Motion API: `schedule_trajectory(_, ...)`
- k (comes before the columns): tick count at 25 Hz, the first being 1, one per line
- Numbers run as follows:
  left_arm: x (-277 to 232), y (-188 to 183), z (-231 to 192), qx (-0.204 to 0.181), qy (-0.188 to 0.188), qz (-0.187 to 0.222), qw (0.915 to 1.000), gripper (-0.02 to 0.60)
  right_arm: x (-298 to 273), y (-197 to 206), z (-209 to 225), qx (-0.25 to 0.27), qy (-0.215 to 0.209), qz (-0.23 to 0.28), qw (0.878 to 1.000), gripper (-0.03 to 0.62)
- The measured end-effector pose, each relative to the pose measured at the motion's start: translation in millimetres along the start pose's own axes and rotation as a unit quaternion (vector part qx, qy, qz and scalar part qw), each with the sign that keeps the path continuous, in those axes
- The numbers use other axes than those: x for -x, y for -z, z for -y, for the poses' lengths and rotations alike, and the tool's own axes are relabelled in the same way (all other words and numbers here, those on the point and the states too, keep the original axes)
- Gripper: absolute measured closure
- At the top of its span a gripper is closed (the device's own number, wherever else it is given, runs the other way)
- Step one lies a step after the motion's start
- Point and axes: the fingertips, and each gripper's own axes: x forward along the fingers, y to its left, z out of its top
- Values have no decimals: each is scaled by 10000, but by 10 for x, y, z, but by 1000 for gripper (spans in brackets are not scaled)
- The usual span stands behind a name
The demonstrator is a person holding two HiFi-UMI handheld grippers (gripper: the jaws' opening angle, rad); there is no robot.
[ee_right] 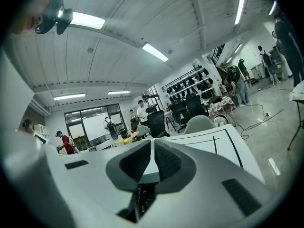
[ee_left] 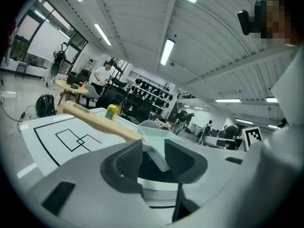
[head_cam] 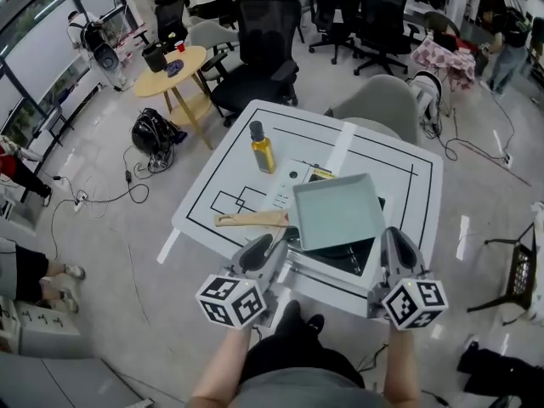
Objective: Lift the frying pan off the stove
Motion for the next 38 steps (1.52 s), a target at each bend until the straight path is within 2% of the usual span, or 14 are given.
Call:
schedule_trajectory(7, -134, 163, -223, 860, -169, -256, 9958, 358, 62, 0, 78, 1, 144, -16, 9999, 579)
schedule_trajectory(10, -223, 143, -277, 945, -207, -321, 9948, 341, 89, 11, 110, -55, 229, -9, 9997, 579)
schedule_trajectory(16, -445, 138, -320, 1040, -308, -408, 9933, 336, 97, 39, 192, -131, 327, -42, 9994, 579)
schedule_trajectory(31, -677, 55, -404, 1432, -435, -263, 9884, 338, 24, 52, 232, -133, 344, -122, 9992, 577)
schedule_trajectory(34, -662, 57, -427, 1504, -477, -269, 9871, 374, 10, 51, 247, -129, 355, -146, 9992, 574)
schedule_trajectory(38, -660, 55, -422, 1597, -443, -266, 9858, 385, -31, 42, 255, -111, 358, -173, 9991, 569)
